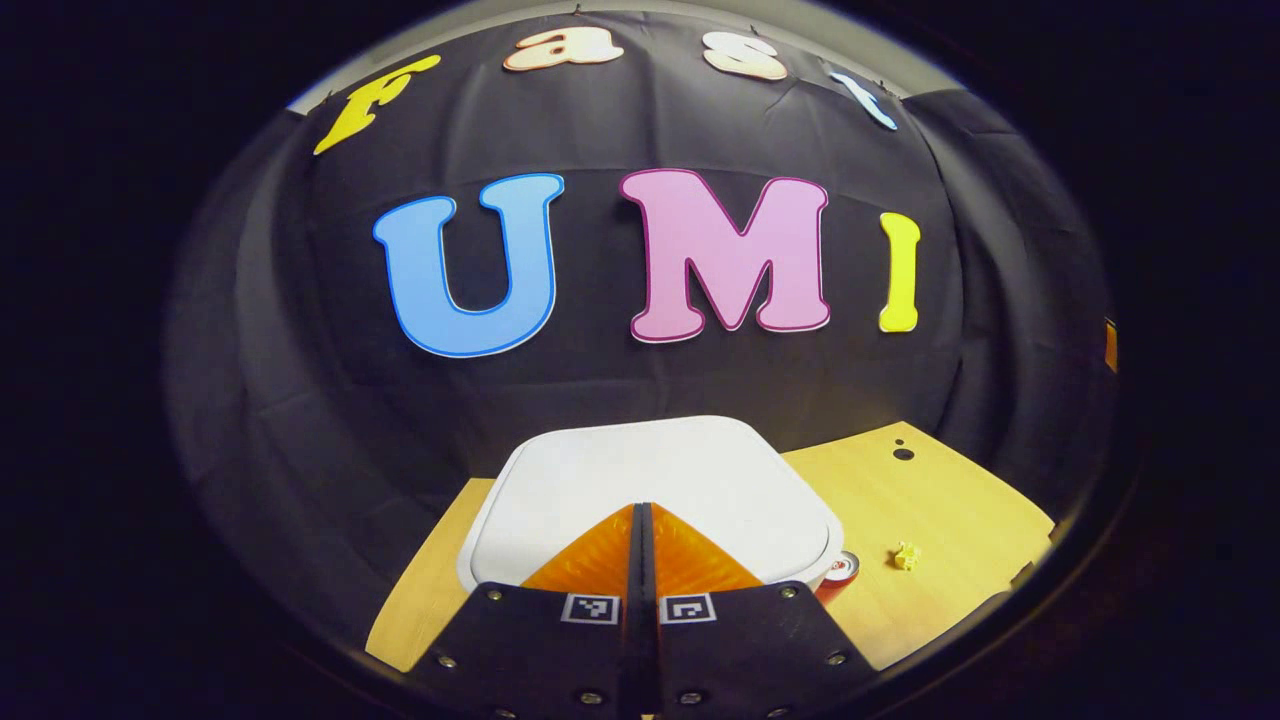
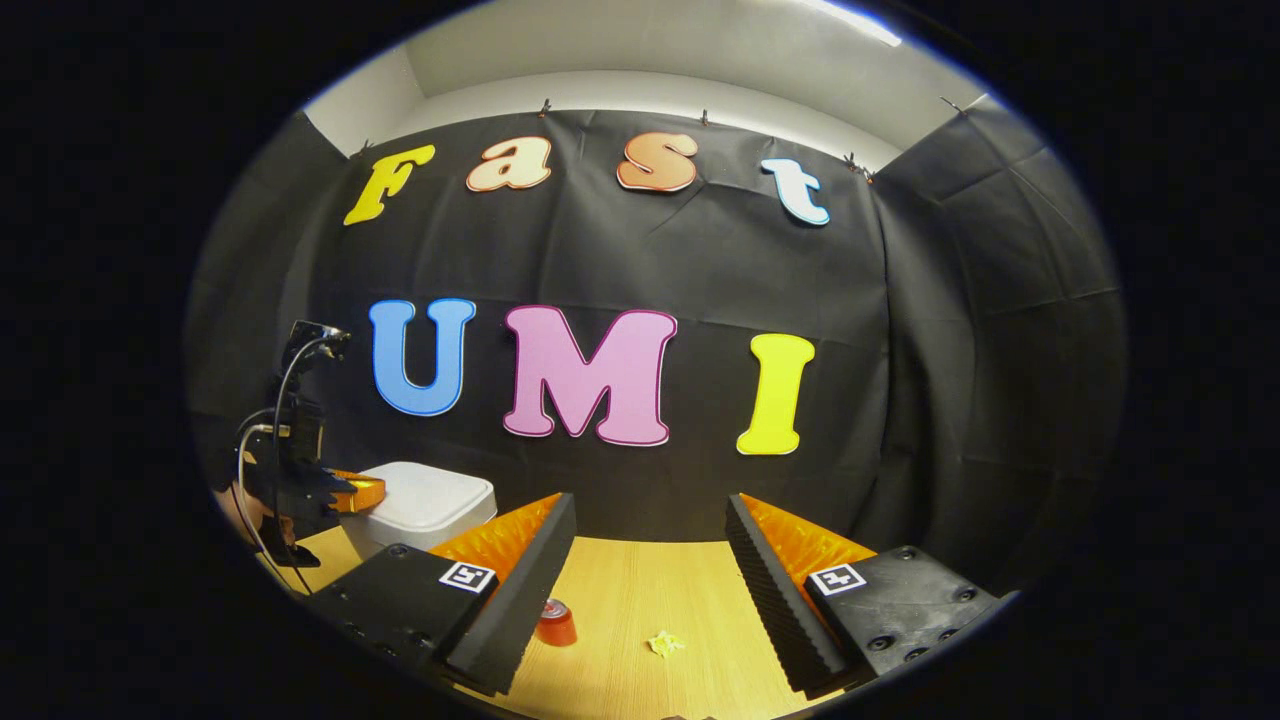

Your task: Press the lid of the desktop garbage bin to open it, pick up the crumpled paper on the desktop and throw it into the bin, then pick up the pop can on the desktop and drop it into the bin, and finally close the garbage bin lid.

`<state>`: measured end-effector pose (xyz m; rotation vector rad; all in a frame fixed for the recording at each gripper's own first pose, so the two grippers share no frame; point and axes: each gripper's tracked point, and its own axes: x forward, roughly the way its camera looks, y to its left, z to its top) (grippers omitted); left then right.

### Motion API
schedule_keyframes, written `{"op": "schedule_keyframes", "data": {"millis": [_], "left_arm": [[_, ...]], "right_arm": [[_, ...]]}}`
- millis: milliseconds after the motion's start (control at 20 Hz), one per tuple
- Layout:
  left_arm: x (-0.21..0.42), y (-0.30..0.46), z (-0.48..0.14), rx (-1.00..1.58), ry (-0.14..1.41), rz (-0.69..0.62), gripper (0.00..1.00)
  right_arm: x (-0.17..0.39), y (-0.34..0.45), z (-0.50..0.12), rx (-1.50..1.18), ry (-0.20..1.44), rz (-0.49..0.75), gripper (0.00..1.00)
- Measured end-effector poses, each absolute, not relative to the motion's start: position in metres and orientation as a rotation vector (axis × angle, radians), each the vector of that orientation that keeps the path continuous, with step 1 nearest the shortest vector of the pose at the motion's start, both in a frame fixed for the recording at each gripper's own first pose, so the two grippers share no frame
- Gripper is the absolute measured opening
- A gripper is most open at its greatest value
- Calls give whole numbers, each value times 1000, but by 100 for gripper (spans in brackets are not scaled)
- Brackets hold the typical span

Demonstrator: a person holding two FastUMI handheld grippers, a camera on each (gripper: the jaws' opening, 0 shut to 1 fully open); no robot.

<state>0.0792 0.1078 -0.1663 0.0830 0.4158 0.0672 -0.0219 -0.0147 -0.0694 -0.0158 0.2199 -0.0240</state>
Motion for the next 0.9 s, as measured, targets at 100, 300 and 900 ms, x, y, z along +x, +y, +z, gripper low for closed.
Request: {"op": "schedule_keyframes", "data": {"millis": [100, 300, 900], "left_arm": [[79, 109, -165, 62, 411, 60, 1], [81, 107, -157, 51, 377, 51, 1], [75, 93, -9, 32, 75, 83, 1]], "right_arm": [[-20, -11, -73, -9, 234, -13, 98], [-15, 0, -67, -2, 216, 13, 98], [-11, 17, -68, -27, 210, 71, 98]]}}
